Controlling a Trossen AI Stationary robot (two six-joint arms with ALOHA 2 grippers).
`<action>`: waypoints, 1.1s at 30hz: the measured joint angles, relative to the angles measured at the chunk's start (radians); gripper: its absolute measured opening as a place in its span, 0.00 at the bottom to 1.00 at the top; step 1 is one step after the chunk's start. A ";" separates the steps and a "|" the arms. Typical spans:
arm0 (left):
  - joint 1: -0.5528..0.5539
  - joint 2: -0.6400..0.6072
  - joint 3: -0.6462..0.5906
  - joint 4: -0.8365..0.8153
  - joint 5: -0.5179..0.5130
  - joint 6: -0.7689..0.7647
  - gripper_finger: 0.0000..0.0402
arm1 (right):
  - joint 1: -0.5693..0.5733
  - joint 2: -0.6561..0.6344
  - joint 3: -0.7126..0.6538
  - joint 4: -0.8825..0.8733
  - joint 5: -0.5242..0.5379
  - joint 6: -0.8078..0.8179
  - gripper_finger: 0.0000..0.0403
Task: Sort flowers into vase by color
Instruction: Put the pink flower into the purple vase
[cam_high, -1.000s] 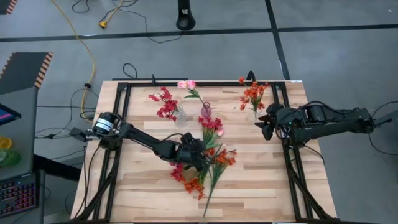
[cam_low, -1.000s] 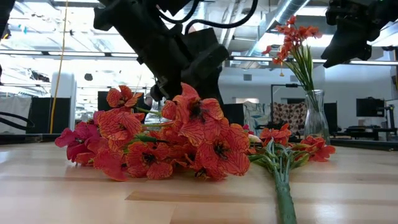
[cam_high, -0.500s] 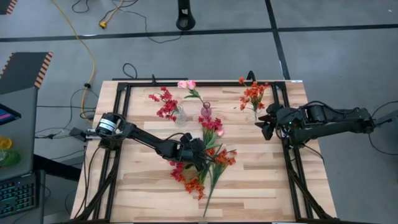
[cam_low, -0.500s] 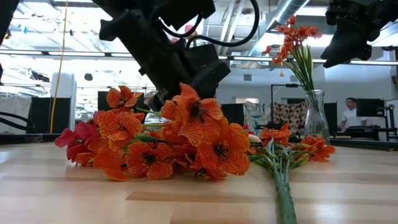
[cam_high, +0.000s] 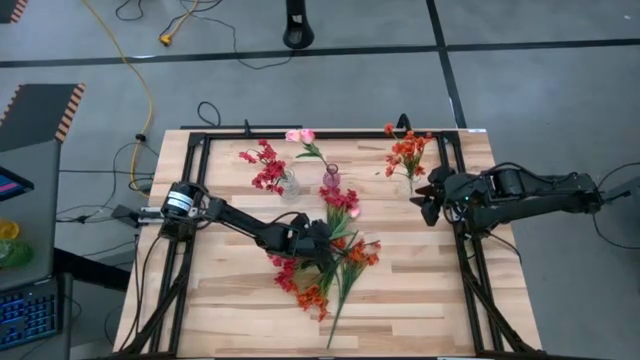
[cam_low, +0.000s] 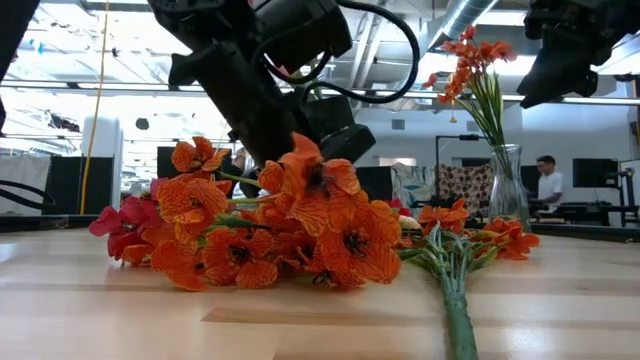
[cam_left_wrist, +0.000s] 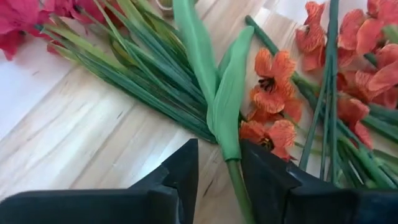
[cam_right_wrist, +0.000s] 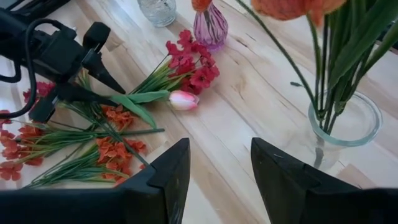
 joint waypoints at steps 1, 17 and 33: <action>0.000 -0.001 0.000 0.000 0.000 0.000 0.25 | 0.001 0.000 0.000 0.000 0.000 0.000 0.49; 0.000 -0.005 0.002 0.007 -0.002 0.005 0.09 | 0.001 0.000 0.000 0.000 0.000 0.001 0.49; -0.005 -0.005 0.142 0.000 -0.110 0.205 0.01 | 0.007 -0.008 0.134 0.009 0.000 -0.060 0.49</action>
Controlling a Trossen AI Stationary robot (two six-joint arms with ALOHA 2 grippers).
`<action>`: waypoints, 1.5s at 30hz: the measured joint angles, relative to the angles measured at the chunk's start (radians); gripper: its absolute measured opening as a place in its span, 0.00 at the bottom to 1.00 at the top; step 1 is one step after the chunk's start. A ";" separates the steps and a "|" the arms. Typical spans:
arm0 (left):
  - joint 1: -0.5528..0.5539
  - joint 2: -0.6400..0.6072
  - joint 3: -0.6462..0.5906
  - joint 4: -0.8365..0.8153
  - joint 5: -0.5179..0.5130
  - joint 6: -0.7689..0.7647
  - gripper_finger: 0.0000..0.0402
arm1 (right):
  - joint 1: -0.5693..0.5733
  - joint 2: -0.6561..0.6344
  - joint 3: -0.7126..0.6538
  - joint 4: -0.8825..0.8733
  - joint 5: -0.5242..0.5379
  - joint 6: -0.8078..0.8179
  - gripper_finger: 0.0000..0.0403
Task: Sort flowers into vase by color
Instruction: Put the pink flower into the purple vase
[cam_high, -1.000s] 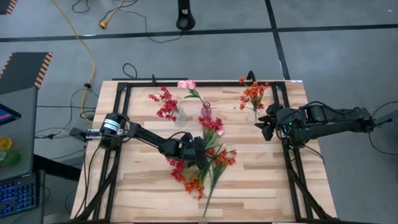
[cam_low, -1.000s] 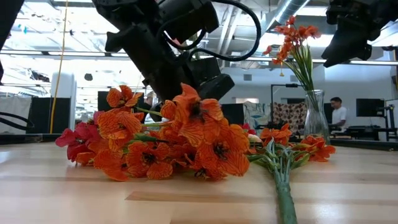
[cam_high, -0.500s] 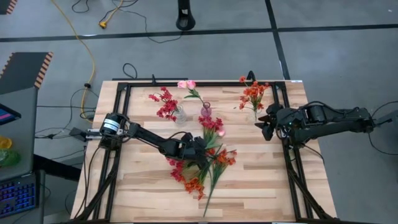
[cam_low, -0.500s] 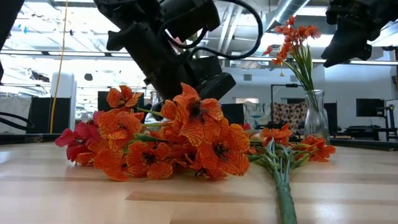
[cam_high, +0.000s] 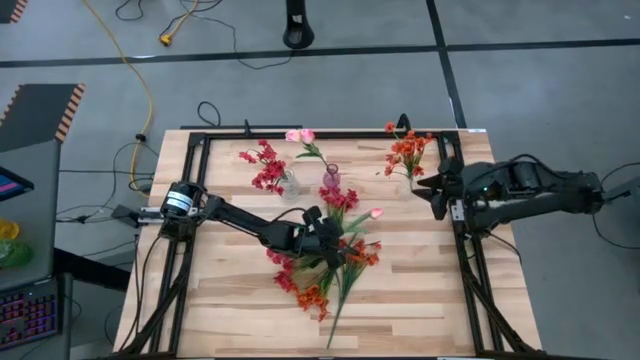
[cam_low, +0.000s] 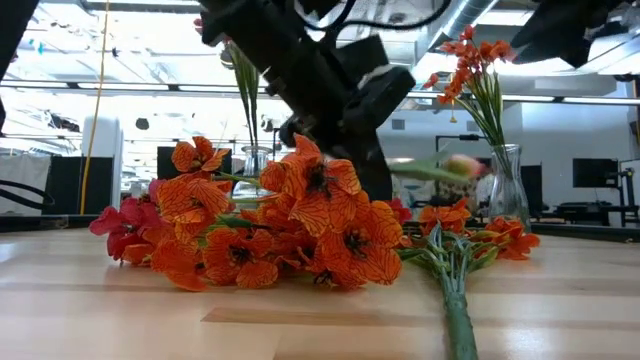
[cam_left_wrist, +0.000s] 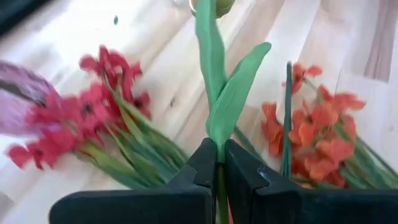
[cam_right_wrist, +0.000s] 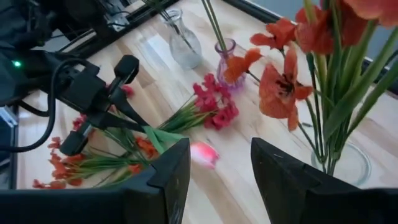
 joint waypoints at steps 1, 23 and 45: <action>-0.003 0.000 0.008 0.000 -0.017 0.014 0.00 | 0.008 0.000 0.002 0.001 0.000 -0.001 0.49; -0.115 -0.197 0.027 0.086 -0.316 0.246 0.00 | 0.255 0.108 0.003 0.283 0.073 -0.149 0.49; -0.121 -0.297 0.027 0.410 -0.300 0.609 0.00 | 0.321 0.482 0.003 0.967 0.217 -0.486 0.49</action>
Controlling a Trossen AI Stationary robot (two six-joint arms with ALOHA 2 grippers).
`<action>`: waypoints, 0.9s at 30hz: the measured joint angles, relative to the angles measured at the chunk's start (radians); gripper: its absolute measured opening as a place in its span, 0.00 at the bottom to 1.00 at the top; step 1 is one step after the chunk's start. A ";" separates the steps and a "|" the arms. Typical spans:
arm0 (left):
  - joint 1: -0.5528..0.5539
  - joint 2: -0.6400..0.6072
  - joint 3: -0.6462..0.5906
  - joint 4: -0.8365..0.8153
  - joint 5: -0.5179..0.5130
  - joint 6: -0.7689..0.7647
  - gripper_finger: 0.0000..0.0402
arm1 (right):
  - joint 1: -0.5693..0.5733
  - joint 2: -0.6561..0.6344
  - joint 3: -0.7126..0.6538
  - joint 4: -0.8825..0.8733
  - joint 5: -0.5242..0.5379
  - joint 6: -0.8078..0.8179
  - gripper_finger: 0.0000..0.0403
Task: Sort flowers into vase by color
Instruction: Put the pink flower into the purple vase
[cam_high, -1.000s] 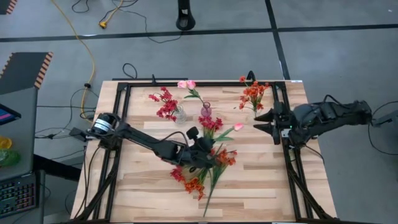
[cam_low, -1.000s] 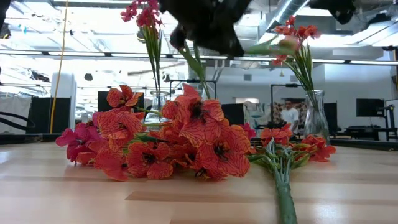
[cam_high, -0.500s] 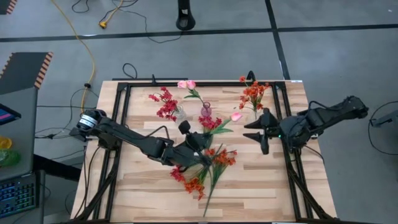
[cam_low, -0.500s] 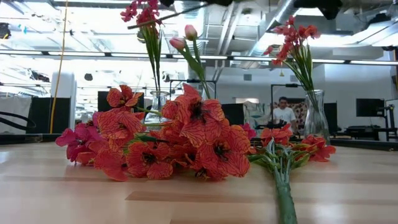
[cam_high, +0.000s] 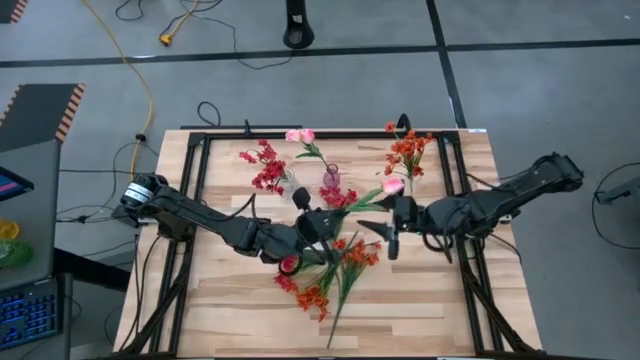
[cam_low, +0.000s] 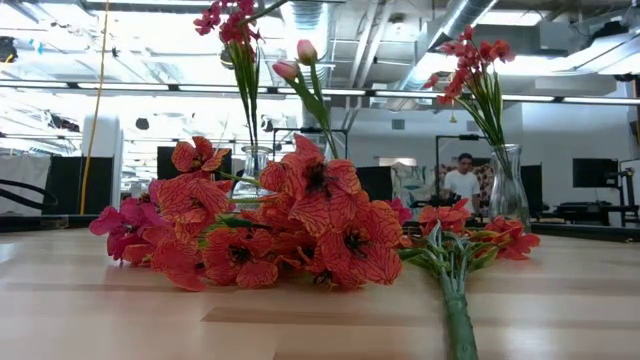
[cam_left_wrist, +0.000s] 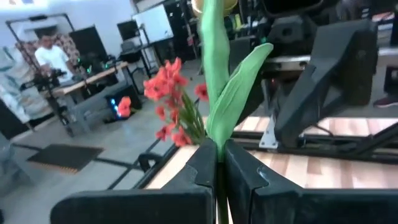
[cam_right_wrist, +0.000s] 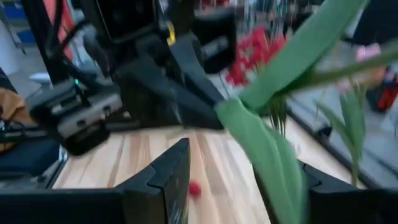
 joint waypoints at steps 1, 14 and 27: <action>0.000 0.000 0.000 0.012 0.009 0.013 0.00 | 0.000 0.012 0.000 0.037 0.000 -0.027 0.49; -0.011 0.000 0.000 0.026 0.049 0.074 0.00 | 0.000 0.056 0.000 0.231 -0.003 -0.160 0.45; -0.009 0.000 0.000 0.025 0.046 0.085 0.05 | -0.003 0.056 0.000 0.230 -0.005 -0.166 0.16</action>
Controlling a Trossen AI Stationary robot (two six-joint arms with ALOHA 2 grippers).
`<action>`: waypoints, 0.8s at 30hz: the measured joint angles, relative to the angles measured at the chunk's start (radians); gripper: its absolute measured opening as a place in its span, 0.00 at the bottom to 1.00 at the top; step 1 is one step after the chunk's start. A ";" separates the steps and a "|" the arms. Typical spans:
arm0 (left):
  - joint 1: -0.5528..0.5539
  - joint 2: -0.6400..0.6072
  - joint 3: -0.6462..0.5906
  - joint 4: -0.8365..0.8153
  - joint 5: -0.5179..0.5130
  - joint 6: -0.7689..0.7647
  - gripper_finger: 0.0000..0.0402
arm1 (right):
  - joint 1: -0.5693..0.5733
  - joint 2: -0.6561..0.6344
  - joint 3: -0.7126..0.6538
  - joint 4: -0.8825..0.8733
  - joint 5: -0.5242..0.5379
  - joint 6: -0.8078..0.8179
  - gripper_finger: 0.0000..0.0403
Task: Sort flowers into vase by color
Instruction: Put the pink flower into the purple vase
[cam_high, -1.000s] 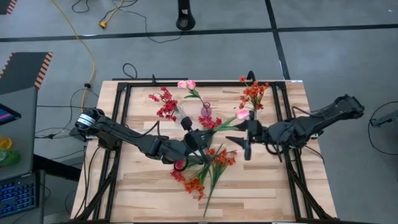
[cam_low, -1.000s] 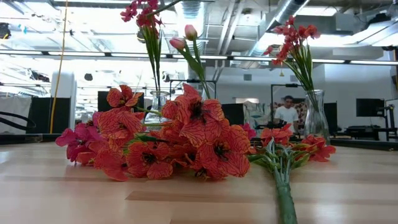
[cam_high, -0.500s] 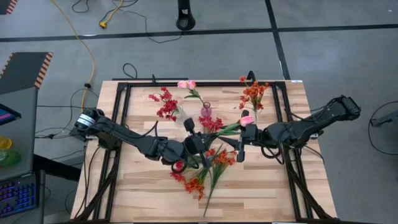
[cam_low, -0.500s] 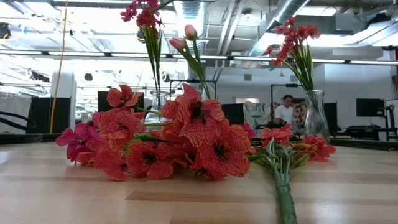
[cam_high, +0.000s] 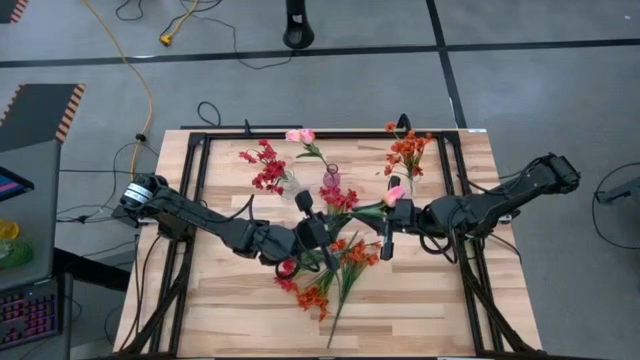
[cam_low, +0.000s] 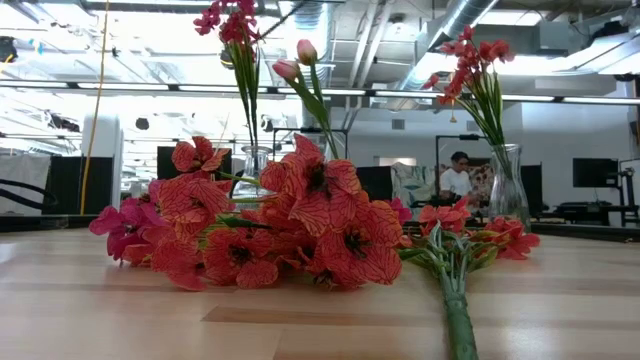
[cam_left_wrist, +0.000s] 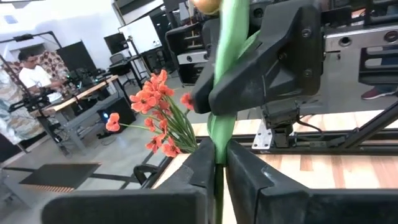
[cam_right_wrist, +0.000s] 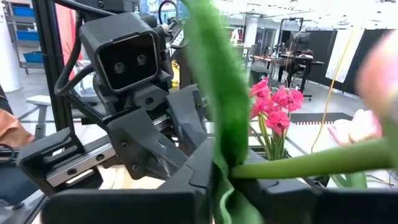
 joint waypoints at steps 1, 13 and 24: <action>0.000 0.000 0.000 0.000 -0.002 0.000 0.07 | -0.002 0.000 0.000 0.000 0.000 -0.001 0.14; -0.065 -0.069 -0.001 -0.070 -0.272 0.134 0.30 | -0.053 0.000 0.000 -0.035 -0.001 -0.013 0.10; -0.108 -0.181 -0.001 -0.699 -0.154 -0.401 0.30 | -0.151 0.000 0.077 -0.208 0.001 -0.028 0.10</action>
